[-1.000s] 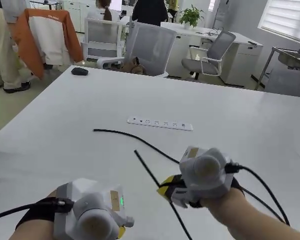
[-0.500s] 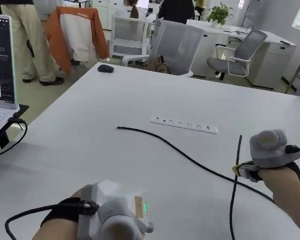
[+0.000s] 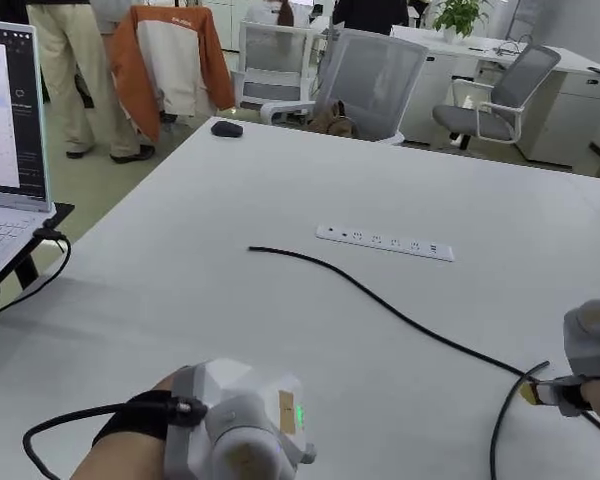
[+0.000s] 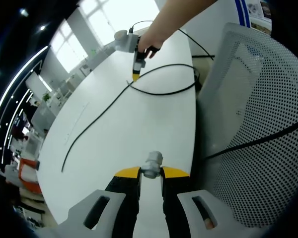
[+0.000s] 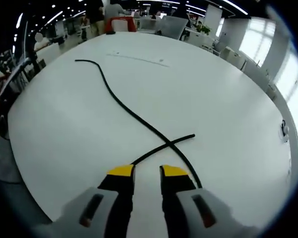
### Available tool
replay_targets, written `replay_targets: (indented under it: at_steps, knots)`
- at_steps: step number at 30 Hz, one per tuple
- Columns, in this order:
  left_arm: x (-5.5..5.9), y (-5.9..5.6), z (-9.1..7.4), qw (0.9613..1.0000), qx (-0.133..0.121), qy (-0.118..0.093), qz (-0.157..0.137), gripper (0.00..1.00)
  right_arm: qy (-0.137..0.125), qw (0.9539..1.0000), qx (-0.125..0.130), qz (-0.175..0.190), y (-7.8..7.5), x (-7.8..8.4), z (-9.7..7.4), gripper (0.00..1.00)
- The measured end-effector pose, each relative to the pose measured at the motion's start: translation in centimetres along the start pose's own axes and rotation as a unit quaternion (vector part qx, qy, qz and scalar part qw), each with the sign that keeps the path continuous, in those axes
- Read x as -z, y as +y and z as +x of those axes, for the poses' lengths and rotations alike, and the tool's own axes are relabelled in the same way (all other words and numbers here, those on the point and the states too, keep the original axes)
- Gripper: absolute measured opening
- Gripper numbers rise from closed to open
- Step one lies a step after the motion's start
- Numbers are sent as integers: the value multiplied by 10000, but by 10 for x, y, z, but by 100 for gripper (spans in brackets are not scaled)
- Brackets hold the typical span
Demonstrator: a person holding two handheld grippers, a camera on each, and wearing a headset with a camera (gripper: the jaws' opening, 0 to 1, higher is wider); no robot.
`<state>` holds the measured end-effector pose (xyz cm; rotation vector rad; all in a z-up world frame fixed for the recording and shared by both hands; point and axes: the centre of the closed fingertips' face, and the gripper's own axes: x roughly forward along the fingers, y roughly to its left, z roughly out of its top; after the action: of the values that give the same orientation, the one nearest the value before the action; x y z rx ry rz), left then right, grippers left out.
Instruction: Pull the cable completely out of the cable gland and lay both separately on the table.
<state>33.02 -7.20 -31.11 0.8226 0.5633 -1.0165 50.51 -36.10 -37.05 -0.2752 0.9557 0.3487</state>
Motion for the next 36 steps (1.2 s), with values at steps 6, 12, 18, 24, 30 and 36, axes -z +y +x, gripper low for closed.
replay_targets:
  at_steps: [6,12,18,24,30,36]
  knots:
    - [-2,-1,0,10000,2,0,40,17,-207,9987,-349,318,16,-6,-10,16]
    - [-1,1,0,10000,-16,-21,-15,17,-395,9974,-534,292,28,-16,-30,17]
    - [-13,3,-2,9998,-36,-199,-55,17,-635,9921,-972,482,58,-19,-53,20]
    - [-23,4,-8,9991,-11,-390,-184,17,-592,9869,-1396,546,96,-7,-82,25]
    - [-23,11,-11,9986,-11,-411,-331,17,-682,9763,-2032,303,145,9,-108,19]
    - [-26,9,-11,9984,148,-390,-377,17,-483,9716,-2242,-582,189,38,-138,22]
